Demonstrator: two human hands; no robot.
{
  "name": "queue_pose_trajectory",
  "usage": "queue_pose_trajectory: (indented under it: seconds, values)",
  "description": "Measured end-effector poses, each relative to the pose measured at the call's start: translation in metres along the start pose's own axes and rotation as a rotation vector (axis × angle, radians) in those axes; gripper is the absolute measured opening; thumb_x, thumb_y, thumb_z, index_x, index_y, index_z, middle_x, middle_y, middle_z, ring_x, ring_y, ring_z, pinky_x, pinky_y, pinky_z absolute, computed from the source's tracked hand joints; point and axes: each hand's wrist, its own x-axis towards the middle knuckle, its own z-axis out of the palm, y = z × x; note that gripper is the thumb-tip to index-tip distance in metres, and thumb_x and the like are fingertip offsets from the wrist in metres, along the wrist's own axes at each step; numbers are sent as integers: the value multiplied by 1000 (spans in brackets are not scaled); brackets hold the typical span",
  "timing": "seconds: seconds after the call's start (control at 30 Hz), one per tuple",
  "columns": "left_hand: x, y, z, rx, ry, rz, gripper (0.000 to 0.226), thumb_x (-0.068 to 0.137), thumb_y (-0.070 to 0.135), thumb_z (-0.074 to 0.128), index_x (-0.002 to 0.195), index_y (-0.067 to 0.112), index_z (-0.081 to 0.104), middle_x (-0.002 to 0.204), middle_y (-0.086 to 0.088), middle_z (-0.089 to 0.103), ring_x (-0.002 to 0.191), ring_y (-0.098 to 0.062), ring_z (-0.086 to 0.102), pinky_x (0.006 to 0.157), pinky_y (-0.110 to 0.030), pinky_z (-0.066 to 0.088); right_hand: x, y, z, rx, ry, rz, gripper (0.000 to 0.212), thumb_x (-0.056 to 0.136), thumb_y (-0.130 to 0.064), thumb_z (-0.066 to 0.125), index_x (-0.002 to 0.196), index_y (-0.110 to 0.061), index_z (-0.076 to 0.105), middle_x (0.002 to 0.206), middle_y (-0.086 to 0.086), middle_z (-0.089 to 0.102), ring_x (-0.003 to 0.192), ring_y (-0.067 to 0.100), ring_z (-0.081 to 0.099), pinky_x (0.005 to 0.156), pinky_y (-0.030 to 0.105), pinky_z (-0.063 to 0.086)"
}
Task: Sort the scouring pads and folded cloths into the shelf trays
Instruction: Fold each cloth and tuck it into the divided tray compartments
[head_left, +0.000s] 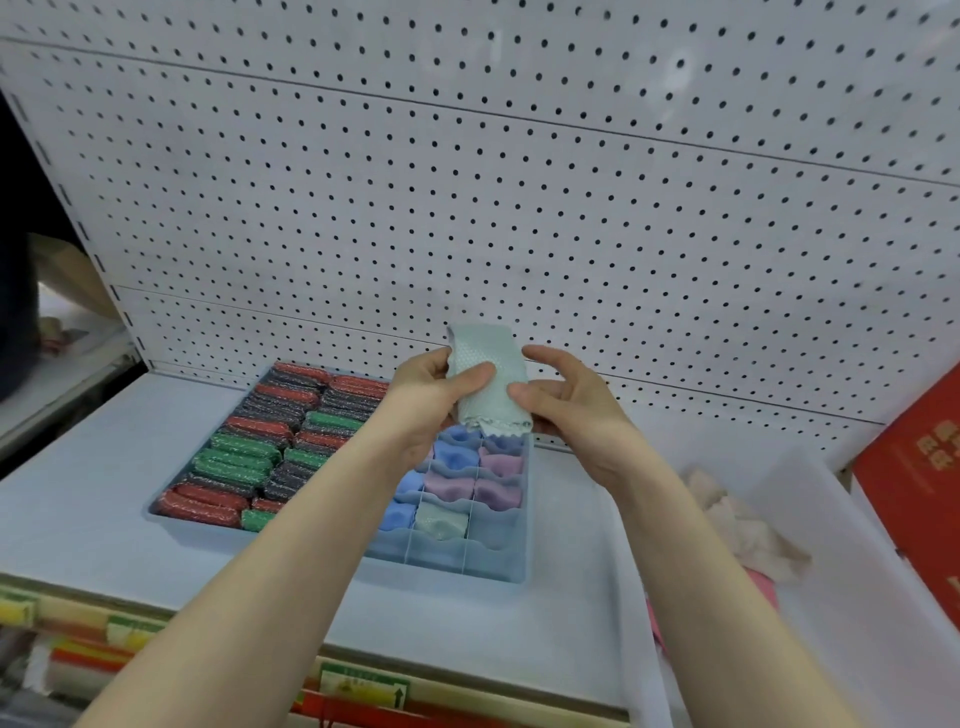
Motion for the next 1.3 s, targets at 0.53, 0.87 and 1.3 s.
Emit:
queue_pose_trajectory:
  seconds: [0.53,0.87,1.3]
  values:
    - [9,-2,-4,72,0,15,41,89,-2,65,128,7,56,96,-12,74,72,-16,71,60,-24,56,2,-6,-2,-179,19,-249,19,87,-14,73,82,-32,79,87,-10,75,73,4,59,66,16,49]
    - [-4,-4,-2,-8,-173,160,31,92,3,50,111,21,68,111,-7,72,109,-23,66,87,-29,56,9,0,3,71,217,-71,27,86,-9,73,106,-21,60,76,-6,57,65,9,56,64,24,48]
    - [-12,-21,-22,90,-158,235,34,91,2,63,118,22,61,103,-12,74,91,-29,72,73,-38,60,6,16,4,252,-111,69,27,88,1,63,109,-15,69,96,11,62,84,27,54,76,33,47]
